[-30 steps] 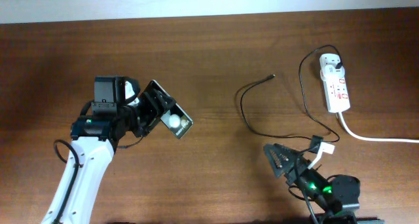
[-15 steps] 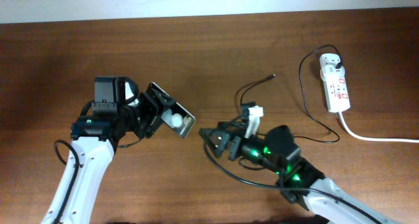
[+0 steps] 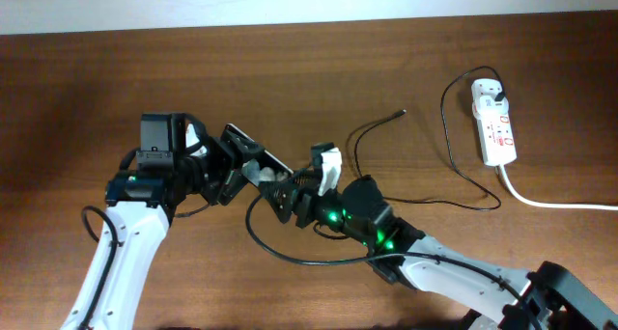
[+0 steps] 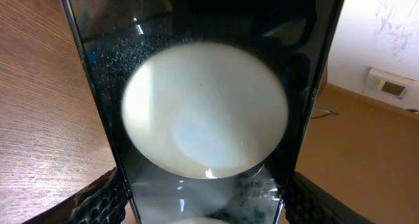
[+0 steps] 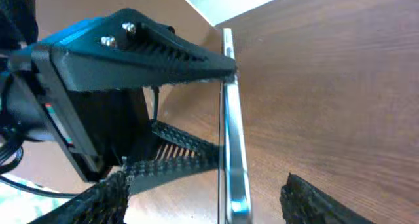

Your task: Plug charger to phone and switch on socket

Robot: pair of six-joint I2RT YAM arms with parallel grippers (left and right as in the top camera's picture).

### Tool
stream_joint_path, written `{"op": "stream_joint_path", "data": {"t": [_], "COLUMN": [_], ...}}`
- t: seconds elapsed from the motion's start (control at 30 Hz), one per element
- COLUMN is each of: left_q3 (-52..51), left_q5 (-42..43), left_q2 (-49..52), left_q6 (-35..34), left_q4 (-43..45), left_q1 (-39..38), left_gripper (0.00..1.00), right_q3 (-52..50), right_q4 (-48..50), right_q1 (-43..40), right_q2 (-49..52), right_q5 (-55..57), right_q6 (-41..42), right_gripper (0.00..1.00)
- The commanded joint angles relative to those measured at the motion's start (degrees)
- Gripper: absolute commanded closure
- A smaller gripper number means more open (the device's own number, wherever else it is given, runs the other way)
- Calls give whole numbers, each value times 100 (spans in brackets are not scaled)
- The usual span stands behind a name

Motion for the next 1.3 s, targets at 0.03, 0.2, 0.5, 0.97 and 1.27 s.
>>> {"op": "stream_joint_path", "data": {"t": [0.03, 0.2, 0.5, 0.97, 1.27], "left_q3": [52, 52, 52, 55, 332], "left_q5": [356, 619, 636, 570, 240], "left_q2": [-22, -22, -24, -24, -1919], "left_q6": [-33, -35, -31, -26, 3082], "left_q4": [46, 46, 44, 57, -1440], "left_q1": [-109, -114, -125, -13, 1394], "left_gripper": [33, 33, 32, 1, 1], "right_q3": [254, 264, 264, 264, 262], "right_q4": [35, 11, -28, -22, 396], "right_q1": [31, 31, 31, 24, -1010], "right_q2": [107, 164, 164, 162, 162], "right_q5": [52, 181, 214, 42, -1281], "right_q6": [-120, -118, -116, -111, 1932], "right_gripper": [37, 50, 75, 96, 96]}}
